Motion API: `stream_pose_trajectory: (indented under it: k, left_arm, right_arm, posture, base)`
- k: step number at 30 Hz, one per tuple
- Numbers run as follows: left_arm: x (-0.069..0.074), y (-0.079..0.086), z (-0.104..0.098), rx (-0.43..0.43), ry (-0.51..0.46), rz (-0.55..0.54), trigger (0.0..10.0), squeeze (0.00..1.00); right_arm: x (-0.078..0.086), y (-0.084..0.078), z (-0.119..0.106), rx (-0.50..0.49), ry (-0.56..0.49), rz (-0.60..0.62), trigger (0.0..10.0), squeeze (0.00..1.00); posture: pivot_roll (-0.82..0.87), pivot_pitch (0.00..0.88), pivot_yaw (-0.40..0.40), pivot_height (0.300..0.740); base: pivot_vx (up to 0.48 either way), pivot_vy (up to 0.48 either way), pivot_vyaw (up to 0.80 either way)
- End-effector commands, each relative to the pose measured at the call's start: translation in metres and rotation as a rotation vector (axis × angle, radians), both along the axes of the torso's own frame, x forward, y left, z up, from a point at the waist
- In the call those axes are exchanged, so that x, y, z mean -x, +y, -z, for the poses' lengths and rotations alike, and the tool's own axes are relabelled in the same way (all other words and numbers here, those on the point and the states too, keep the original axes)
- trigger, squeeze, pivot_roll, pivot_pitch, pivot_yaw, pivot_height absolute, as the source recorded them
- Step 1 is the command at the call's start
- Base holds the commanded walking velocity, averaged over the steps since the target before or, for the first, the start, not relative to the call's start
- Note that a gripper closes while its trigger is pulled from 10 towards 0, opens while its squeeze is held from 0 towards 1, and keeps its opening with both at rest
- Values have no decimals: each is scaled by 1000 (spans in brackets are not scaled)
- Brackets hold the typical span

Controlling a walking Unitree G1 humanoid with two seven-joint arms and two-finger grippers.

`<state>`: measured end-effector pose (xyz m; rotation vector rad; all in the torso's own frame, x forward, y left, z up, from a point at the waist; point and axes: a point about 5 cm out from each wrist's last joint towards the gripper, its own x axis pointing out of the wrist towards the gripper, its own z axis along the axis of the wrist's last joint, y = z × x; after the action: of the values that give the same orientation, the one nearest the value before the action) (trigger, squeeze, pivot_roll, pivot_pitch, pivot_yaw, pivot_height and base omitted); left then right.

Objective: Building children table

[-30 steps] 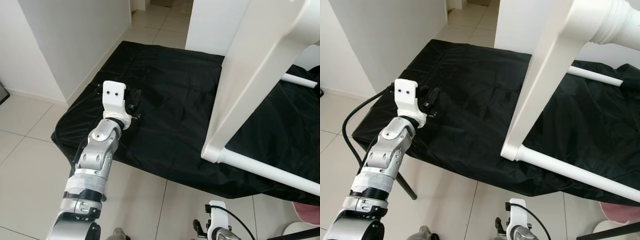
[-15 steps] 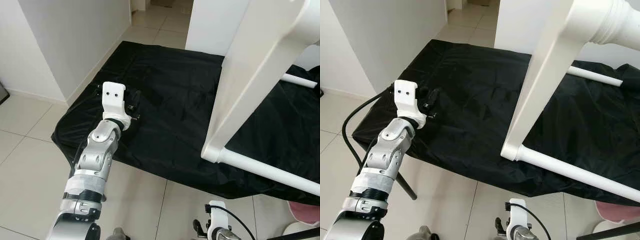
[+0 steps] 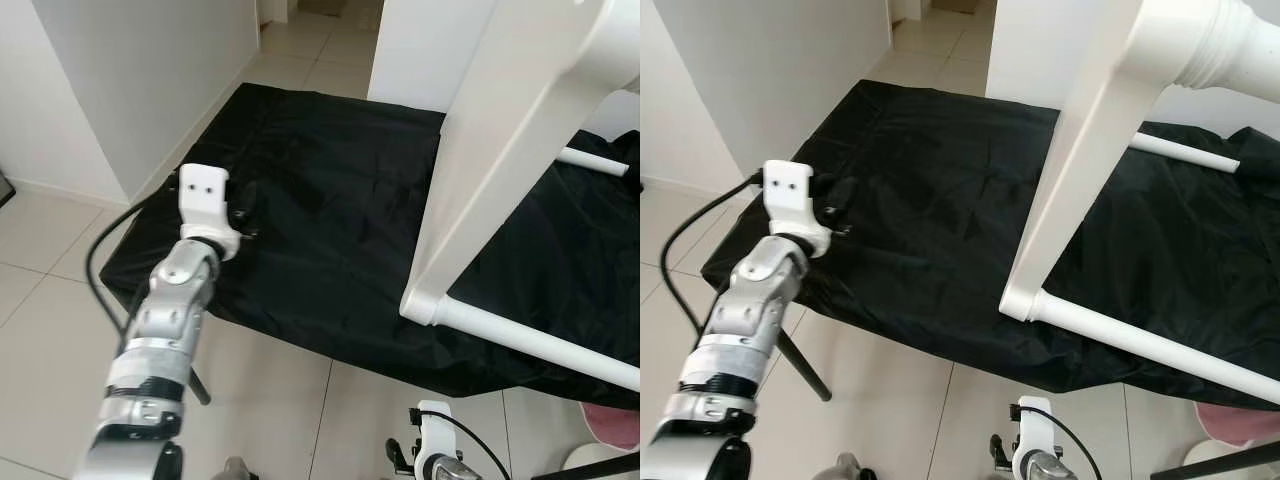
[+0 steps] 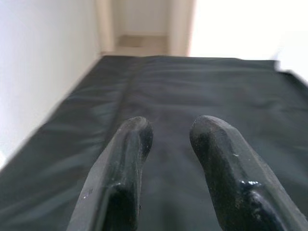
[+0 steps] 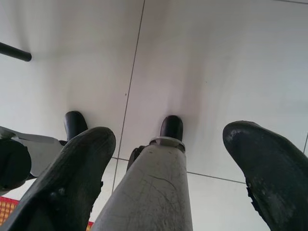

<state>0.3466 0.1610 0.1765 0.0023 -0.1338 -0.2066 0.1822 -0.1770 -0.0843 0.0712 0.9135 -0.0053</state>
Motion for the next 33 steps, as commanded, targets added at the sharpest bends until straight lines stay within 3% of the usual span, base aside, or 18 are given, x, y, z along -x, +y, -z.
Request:
stream_pose_trajectory:
  k: [1,3,5,8,9,11,15,17,18,19,20,22,24,25,28,32,33]
  left_arm:
    - [-1,12,5,-11,12,-59,10000,0]
    - [-2,21,8,-26,23,-87,10000,0]
    - [-3,49,16,-53,56,-171,10000,0]
    - [-2,60,19,-69,69,-205,10000,0]
    - [-1,75,23,-79,87,-248,10000,0]
    - [-1,75,23,-79,87,-248,10000,0]
    - [13,134,41,-107,177,-436,10000,0]
    - [13,134,41,-107,177,-436,10000,0]
    - [17,144,45,-117,199,-480,10000,0]
    - [17,144,45,-117,199,-480,10000,0]
    - [23,159,50,-86,225,-545,10000,0]
    - [23,159,50,-86,225,-545,10000,0]
    - [41,190,61,-88,283,-678,10000,0]
    - [41,190,61,-88,283,-678,10000,0]
    - [66,216,78,-98,379,-825,10000,0]
    - [79,220,95,-136,457,-857,10000,0]
    - [88,219,109,-120,511,-862,10000,0]
  right_arm:
    - [3,1,2,0,18,-2,10000,0]
    - [3,1,2,0,19,-2,10000,0]
    - [4,1,2,0,20,-2,10000,0]
    - [4,1,2,0,20,-1,10000,0]
    - [4,1,2,-1,21,-1,10000,0]
    - [4,1,2,-1,21,-1,10000,0]
    - [4,3,3,-3,22,-3,10000,0]
    - [4,3,3,-3,22,-3,10000,0]
    - [4,3,3,-4,22,-3,10000,0]
    - [4,3,3,-4,22,-3,10000,0]
    - [4,4,3,-6,22,-2,10000,0]
    - [4,4,3,-6,22,-2,10000,0]
    - [5,6,3,-10,23,-1,10000,0]
    - [5,6,3,-10,23,-1,10000,0]
    - [5,8,3,-15,23,1,10000,0]
    - [5,8,3,-16,22,4,10000,0]
    - [5,8,3,-17,22,4,10000,0]
  posture:
    - [18,0,-28,740]
    - [20,0,-29,740]
    - [20,0,-27,740]
    - [20,0,-27,740]
    - [21,0,-27,740]
    - [21,0,-27,740]
    - [23,0,-25,740]
    - [23,0,-25,740]
    - [26,0,-24,740]
    - [26,0,-24,740]
    - [28,0,-22,740]
    - [28,0,-22,740]
    - [29,0,-14,740]
    - [29,0,-14,740]
    - [31,0,-10,740]
    - [29,0,-6,740]
    - [29,0,-6,740]
  base:
    - [0,0,0]
    - [0,0,0]
    - [0,0,0]
    - [0,0,0]
    - [0,0,0]
    - [0,0,0]
    - [0,0,0]
    - [0,0,0]
    - [0,0,0]
    - [0,0,0]
    - [0,0,0]
    - [0,0,0]
    - [0,0,0]
    - [0,0,0]
    - [0,0,0]
    - [0,0,0]
    - [0,0,0]
